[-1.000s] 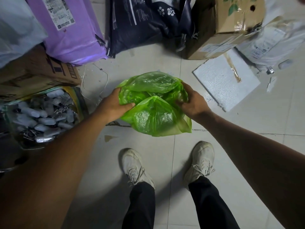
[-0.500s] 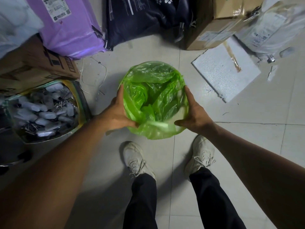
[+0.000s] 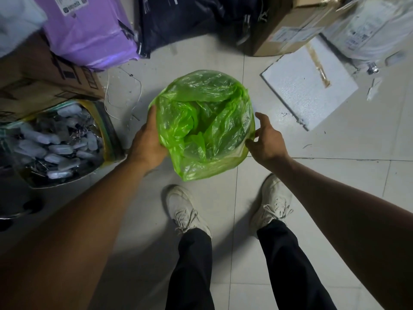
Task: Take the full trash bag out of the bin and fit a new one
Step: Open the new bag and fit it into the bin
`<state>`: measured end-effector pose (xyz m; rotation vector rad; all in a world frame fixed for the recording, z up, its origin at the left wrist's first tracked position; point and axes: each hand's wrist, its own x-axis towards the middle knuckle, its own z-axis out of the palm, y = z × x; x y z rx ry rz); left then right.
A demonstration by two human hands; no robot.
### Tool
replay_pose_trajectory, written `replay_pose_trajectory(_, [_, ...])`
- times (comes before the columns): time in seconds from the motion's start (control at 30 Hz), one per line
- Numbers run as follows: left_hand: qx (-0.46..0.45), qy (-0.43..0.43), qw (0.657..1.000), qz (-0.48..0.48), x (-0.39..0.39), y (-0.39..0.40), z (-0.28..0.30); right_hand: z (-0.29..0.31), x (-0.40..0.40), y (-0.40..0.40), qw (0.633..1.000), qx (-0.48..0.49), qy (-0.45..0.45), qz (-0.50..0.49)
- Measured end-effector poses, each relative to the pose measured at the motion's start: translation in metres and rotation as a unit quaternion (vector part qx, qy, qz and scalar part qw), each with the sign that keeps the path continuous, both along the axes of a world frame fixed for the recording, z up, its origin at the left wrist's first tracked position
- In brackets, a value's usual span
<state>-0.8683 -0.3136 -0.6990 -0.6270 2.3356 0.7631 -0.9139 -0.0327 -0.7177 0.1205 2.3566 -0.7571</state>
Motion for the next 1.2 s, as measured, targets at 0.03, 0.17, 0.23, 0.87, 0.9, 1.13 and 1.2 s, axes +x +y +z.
replay_pose_trajectory(0.03, [0.025,0.009,1.000,0.015,0.001,0.000,0.004,0.001,0.001,-0.001,1.000,0.000,-0.009,-0.014])
replay_pose_trajectory(0.17, [0.031,0.104,0.992,0.064,0.003,-0.004,0.011,0.005,0.009,-0.006,0.999,-0.005,0.002,-0.038])
replay_pose_trajectory(0.23, [0.022,0.142,0.986,0.089,0.005,-0.005,0.012,0.007,0.012,-0.008,0.998,-0.017,-0.011,-0.063])
replay_pose_trajectory(0.87, [-0.094,-0.080,0.987,-0.101,0.019,-0.017,-0.009,-0.009,0.011,-0.016,0.983,-0.049,-0.105,-0.141])
replay_pose_trajectory(0.9, [-0.102,-0.063,0.989,-0.081,0.020,-0.017,-0.008,-0.006,0.012,-0.016,0.983,-0.053,-0.106,-0.138])
replay_pose_trajectory(1.13, [-0.093,0.008,0.995,0.043,0.010,-0.016,-0.004,0.007,0.004,-0.014,0.977,-0.088,-0.113,-0.156])
replay_pose_trajectory(1.2, [0.006,-0.009,0.995,0.102,0.003,-0.015,-0.006,0.010,-0.001,-0.015,0.979,-0.096,-0.107,-0.145])
